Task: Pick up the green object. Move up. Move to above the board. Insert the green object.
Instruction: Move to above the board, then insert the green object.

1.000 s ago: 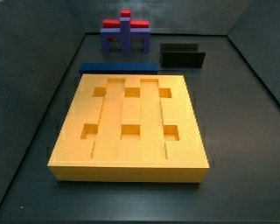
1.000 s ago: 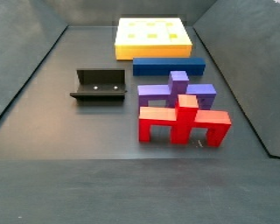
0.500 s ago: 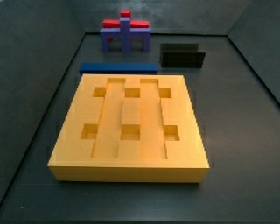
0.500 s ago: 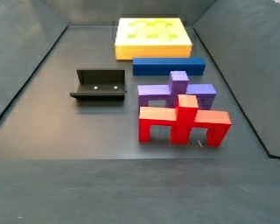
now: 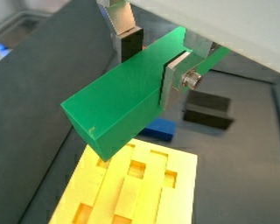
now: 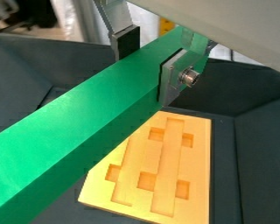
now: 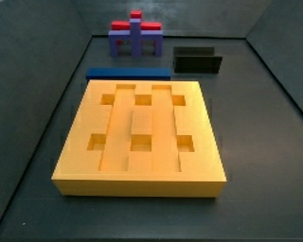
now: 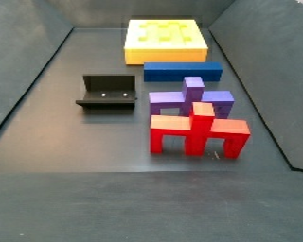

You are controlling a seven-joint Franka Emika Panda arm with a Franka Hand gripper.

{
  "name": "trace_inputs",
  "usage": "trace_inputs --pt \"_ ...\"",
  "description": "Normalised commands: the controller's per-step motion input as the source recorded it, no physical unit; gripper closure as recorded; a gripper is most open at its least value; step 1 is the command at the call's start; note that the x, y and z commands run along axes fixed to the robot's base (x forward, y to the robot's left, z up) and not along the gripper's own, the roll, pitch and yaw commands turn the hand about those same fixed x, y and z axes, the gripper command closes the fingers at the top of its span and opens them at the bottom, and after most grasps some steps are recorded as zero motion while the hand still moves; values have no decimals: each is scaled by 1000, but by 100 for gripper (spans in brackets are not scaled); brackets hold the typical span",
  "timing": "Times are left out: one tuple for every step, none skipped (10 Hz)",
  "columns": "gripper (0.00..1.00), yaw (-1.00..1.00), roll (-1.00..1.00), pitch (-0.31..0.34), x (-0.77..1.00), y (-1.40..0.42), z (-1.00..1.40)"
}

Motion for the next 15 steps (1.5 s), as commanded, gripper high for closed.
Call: trace_inputs --pt "100 1000 47 180 75 -50 26" --pt "100 1000 55 204 72 -44 25" --pt "100 1000 65 236 74 -42 28" --pt "100 1000 86 300 83 -42 29" --pt "100 752 82 270 89 -41 21" --pt "100 426 77 211 86 -35 21" --pt "100 308 77 180 78 -31 26" --pt "100 0 0 0 71 0 0" --pt "100 -46 0 0 157 0 -334" --pt "100 -114 -19 91 311 0 -551" --pt "100 -63 -63 0 289 0 -920" --pt "100 -57 -80 -13 340 0 -949" --pt "100 0 -103 -107 200 -117 -889" --pt "100 0 -76 -154 120 -209 -863" --pt "100 0 -31 -186 83 -257 -877"
